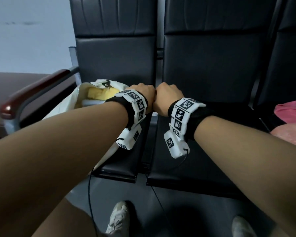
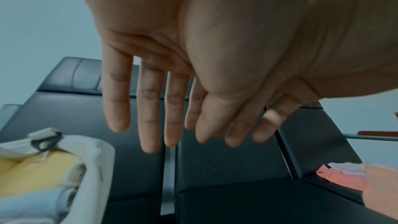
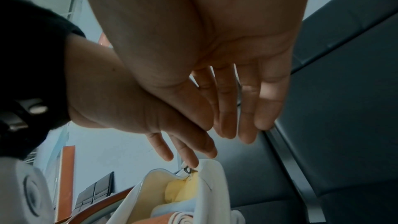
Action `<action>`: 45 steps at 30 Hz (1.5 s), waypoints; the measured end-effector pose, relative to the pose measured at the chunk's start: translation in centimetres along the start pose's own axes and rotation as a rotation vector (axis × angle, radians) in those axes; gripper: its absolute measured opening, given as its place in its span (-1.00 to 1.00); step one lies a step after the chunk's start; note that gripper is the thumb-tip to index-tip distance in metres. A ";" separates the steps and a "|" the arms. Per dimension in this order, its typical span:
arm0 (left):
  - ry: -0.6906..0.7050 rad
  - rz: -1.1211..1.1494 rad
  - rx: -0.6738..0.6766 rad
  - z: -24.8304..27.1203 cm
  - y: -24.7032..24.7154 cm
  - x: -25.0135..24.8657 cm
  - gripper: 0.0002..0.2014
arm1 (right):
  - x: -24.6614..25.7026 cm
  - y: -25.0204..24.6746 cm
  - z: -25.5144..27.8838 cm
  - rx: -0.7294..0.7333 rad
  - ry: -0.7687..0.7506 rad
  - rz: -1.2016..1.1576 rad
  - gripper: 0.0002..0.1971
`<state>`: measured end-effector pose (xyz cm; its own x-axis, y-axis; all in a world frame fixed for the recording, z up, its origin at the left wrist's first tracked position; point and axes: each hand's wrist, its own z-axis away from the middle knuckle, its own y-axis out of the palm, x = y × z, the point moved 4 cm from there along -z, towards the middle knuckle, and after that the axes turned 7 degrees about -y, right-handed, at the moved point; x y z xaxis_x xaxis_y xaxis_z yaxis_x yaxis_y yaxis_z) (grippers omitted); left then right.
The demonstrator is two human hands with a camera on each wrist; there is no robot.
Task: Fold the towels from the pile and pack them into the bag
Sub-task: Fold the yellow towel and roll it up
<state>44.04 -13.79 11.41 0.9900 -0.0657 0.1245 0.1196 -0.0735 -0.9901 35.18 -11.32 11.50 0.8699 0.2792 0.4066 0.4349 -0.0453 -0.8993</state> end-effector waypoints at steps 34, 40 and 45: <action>-0.362 0.055 -0.016 10.0 2.7 15.6 -0.77 | 14.8 8.5 0.5 0.100 -0.455 -0.034 -0.78; -0.342 0.093 0.050 8.0 5.3 16.4 -0.72 | 13.8 11.7 -1.3 0.136 -0.423 -0.006 -0.82; -0.339 0.042 0.052 7.3 6.8 16.8 -0.76 | 13.1 13.6 -2.3 0.144 -0.435 0.023 -0.79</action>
<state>61.98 -8.16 6.30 0.9614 0.2678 0.0635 0.0731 -0.0260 -0.9970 53.00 -10.46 4.97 0.6868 0.6582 0.3083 0.3527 0.0691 -0.9332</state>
